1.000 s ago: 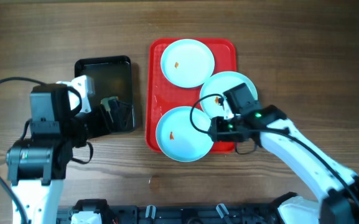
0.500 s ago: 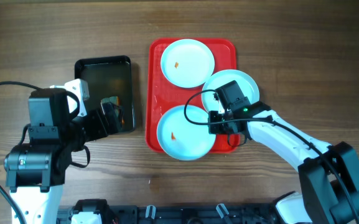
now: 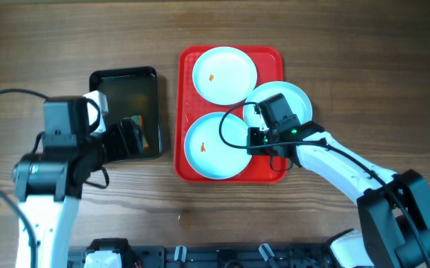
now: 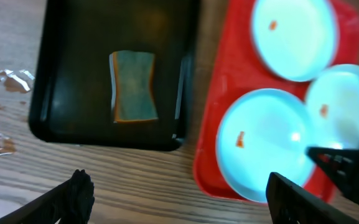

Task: Clean dirty plates on tray and stack at the side
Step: 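Reach left gripper into black tray and grasp the green-orange sponge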

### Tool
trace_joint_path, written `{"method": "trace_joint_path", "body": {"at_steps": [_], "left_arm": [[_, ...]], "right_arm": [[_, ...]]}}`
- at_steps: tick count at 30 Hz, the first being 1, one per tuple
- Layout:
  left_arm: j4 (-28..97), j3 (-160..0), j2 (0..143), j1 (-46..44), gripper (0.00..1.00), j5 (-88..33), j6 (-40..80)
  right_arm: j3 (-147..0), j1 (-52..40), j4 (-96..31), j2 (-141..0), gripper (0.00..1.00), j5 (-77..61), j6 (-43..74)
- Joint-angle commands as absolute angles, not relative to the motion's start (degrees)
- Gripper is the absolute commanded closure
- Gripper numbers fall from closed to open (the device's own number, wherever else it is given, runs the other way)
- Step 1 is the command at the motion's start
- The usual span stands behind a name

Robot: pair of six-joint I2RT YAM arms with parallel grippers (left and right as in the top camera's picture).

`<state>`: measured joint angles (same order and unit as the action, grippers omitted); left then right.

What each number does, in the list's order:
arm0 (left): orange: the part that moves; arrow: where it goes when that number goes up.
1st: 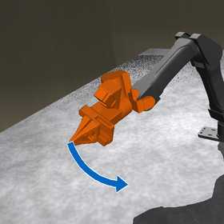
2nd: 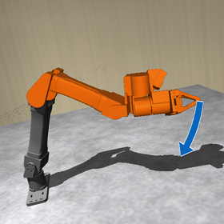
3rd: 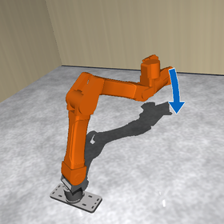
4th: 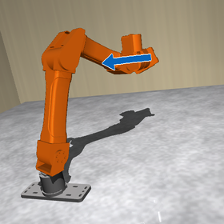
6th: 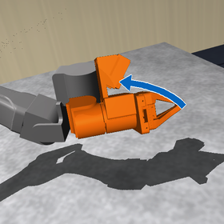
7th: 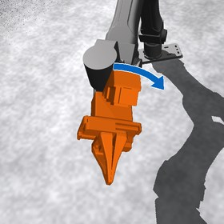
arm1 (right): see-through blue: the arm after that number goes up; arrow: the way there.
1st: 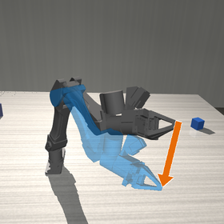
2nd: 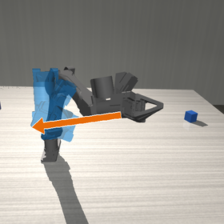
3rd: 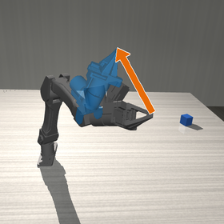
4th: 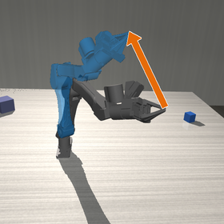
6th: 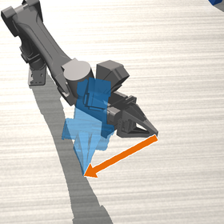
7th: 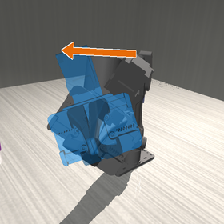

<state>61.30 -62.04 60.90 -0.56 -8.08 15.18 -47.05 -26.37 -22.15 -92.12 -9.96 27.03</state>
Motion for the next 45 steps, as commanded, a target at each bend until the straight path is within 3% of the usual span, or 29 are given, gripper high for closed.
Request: {"method": "trace_joint_path", "body": {"at_steps": [1,7,11,17,21,27,37,43,45], "left_arm": [[59.9,-62.9,68.3,-0.1,0.17,-2.9,17.2],[58.0,-62.9,81.1,-0.1,0.34,2.0,23.2],[51.8,-62.9,89.3,-0.1,0.43,-0.3,21.0],[45.5,-62.9,98.9,-0.1,0.50,-1.0,18.0],[42.8,-62.9,103.4,-0.1,0.96,-1.7,16.7],[42.1,-62.8,107.3,-0.1,0.96,-1.8,16.5],[58.6,-78.0,97.0,0.3,0.96,-2.1,11.3],[59.1,-75.4,96.2,0.3,0.60,-1.4,11.4],[56.4,-71.6,96.6,0.3,0.56,-0.3,13.0]], "right_arm": [[-46.9,-26.6,-21.8,-92.6,0.96,-8.9,27.4],[-46.9,-26.6,-21.9,-92.6,0.95,-8.9,27.4],[-46.9,-26.6,-22.0,-92.6,0.96,-8.9,27.4],[-46.9,-26.6,-21.9,-92.6,0.96,-8.9,27.4],[-46.9,-26.6,-21.9,-92.6,0.96,-8.9,27.6],[-46.9,-26.6,-21.9,-92.6,0.96,-8.9,28.6],[-46.9,-26.6,-21.9,-92.6,0.96,-8.9,28.6],[-46.9,-26.6,-21.9,-92.6,0.96,-8.9,28.6],[-46.9,-26.6,-21.9,-92.6,0.96,-8.9,28.6]]}}
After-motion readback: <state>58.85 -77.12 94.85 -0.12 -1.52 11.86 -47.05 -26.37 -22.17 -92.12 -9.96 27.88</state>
